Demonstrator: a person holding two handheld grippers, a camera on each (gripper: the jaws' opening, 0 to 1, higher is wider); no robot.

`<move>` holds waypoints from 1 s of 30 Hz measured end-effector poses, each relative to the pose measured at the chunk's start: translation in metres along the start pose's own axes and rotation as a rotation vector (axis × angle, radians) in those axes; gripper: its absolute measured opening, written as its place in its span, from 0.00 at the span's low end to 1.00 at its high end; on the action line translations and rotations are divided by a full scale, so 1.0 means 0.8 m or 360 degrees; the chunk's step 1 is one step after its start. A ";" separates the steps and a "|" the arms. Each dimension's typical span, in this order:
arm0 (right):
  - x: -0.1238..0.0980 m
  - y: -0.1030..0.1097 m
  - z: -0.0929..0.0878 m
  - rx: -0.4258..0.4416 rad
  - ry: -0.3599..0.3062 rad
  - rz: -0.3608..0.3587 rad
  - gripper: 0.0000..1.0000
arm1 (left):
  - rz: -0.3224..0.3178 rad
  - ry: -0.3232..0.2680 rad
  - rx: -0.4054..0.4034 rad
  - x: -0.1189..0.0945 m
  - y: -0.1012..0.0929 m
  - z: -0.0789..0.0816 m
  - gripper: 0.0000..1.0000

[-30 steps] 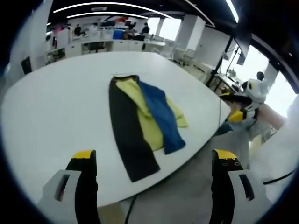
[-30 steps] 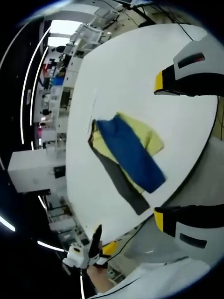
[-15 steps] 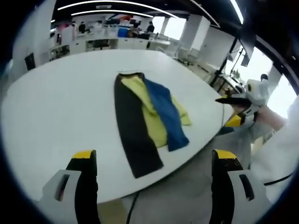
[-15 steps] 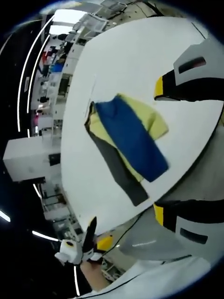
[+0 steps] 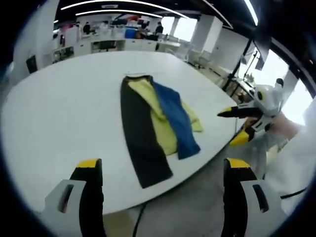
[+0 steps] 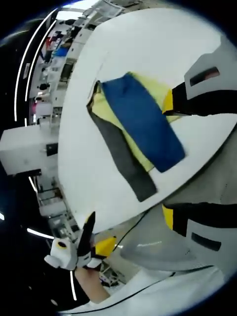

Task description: Fold the garment on the visible template until the final outline fits inside the template.

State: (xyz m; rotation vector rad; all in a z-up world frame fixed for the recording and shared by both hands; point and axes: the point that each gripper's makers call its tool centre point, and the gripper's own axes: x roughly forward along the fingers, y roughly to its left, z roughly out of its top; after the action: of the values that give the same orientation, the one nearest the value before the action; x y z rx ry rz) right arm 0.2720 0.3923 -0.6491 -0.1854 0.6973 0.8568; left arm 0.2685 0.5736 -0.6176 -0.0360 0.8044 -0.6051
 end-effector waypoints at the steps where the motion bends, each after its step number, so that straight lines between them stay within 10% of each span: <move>1: 0.003 0.002 -0.001 0.0003 0.0006 0.0008 0.70 | 0.0002 0.0001 -0.0004 0.000 0.001 -0.001 0.99; 30: 0.080 0.043 -0.015 -0.0027 0.0123 0.0159 0.40 | -0.0033 0.0057 -0.0079 0.011 0.014 -0.021 0.98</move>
State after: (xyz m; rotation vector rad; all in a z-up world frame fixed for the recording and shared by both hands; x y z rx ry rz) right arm 0.2694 0.4498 -0.6950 -0.2010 0.7769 0.9551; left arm 0.2671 0.5816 -0.6379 -0.0790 0.8549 -0.6070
